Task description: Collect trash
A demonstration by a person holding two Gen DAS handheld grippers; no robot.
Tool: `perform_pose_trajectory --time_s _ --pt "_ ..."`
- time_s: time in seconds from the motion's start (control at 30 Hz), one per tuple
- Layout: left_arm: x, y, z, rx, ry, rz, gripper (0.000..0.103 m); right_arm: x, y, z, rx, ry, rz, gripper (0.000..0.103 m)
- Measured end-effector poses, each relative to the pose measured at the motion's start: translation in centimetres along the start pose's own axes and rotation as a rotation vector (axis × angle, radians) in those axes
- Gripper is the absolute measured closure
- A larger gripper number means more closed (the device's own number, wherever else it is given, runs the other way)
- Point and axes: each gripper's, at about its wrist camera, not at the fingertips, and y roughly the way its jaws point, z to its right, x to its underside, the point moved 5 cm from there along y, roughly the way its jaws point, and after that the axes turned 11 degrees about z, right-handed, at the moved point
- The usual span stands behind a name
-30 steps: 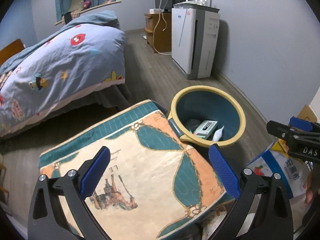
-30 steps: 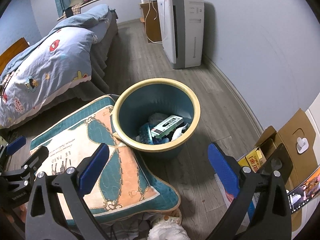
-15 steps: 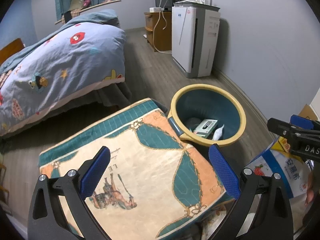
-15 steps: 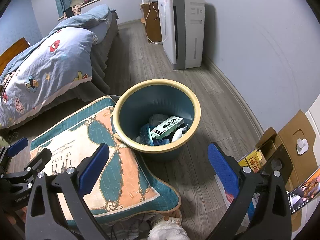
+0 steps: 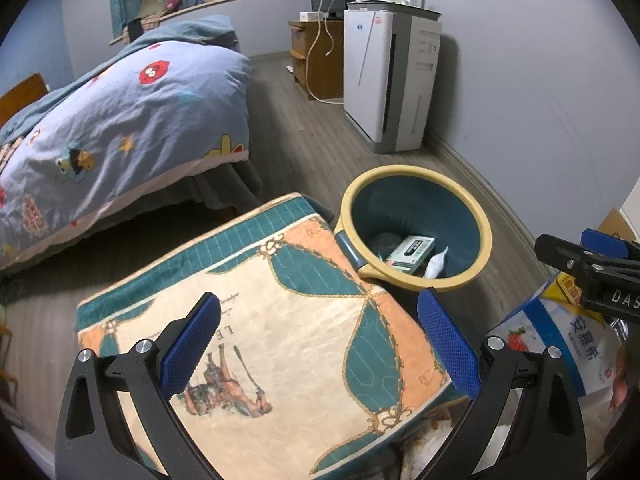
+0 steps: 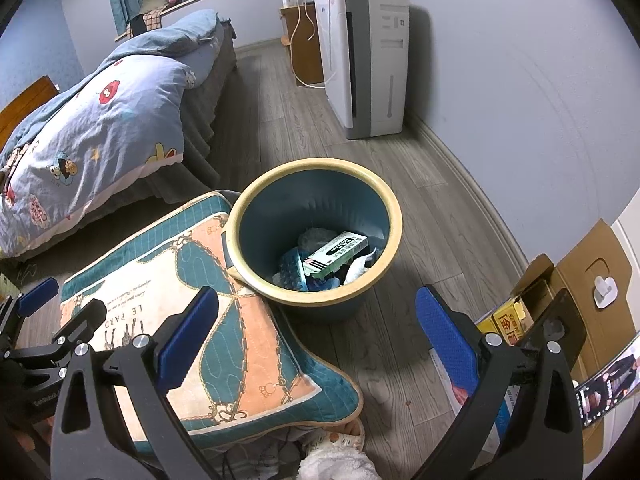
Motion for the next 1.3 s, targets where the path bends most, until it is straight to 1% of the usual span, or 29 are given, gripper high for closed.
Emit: perform_pose_trajectory --time_s 0.9,1.2,1.3 --pt "-0.02 -0.02 0.23 0.0 0.013 0.001 0.005 0.12 0.11 -0.17 0.005 0.007 -0.003 0.006" --pt "0.46 0.11 0.49 0.017 0.066 -0.029 0.005 0.22 0.24 -0.18 0.005 0.037 -0.013 0.006" --pt "0.43 0.22 0.27 0.003 0.061 -0.036 0.005 0.24 0.25 -0.31 0.005 0.041 -0.012 0.006"
